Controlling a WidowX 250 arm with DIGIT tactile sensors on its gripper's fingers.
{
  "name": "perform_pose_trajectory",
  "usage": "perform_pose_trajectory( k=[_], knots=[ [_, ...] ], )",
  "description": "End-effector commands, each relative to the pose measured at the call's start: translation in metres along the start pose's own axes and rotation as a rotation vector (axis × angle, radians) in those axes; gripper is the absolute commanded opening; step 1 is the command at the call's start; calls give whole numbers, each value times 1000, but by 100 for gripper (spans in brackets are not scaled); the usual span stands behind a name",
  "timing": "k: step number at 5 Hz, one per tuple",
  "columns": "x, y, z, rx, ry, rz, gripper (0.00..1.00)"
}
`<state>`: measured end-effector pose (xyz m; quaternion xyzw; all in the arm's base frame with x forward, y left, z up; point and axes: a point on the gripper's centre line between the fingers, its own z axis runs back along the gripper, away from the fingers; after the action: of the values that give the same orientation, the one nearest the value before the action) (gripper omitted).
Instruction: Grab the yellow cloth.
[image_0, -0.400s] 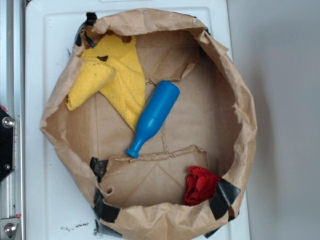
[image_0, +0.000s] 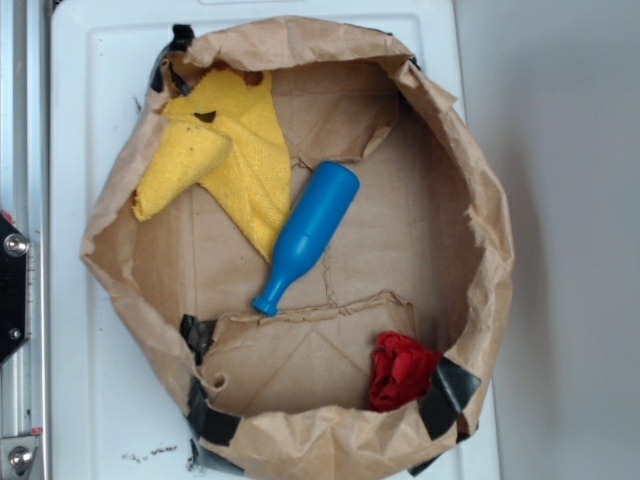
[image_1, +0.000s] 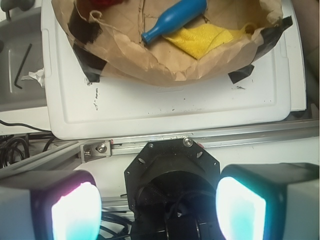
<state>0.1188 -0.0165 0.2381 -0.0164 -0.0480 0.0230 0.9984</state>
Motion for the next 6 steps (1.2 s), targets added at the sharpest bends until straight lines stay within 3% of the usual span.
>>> perform_pose_trajectory(
  k=[1, 2, 3, 4, 5, 6],
  knots=[
    [68, -10, -9, 1, 12, 102, 100],
    [79, 5, -8, -39, -20, -5, 100],
    [90, 32, -5, -81, -81, -254, 100],
    [131, 54, -23, -64, -127, -361, 100],
    [150, 54, -34, -46, -57, -362, 100],
    [150, 54, -34, -46, -57, -362, 100]
  ],
)
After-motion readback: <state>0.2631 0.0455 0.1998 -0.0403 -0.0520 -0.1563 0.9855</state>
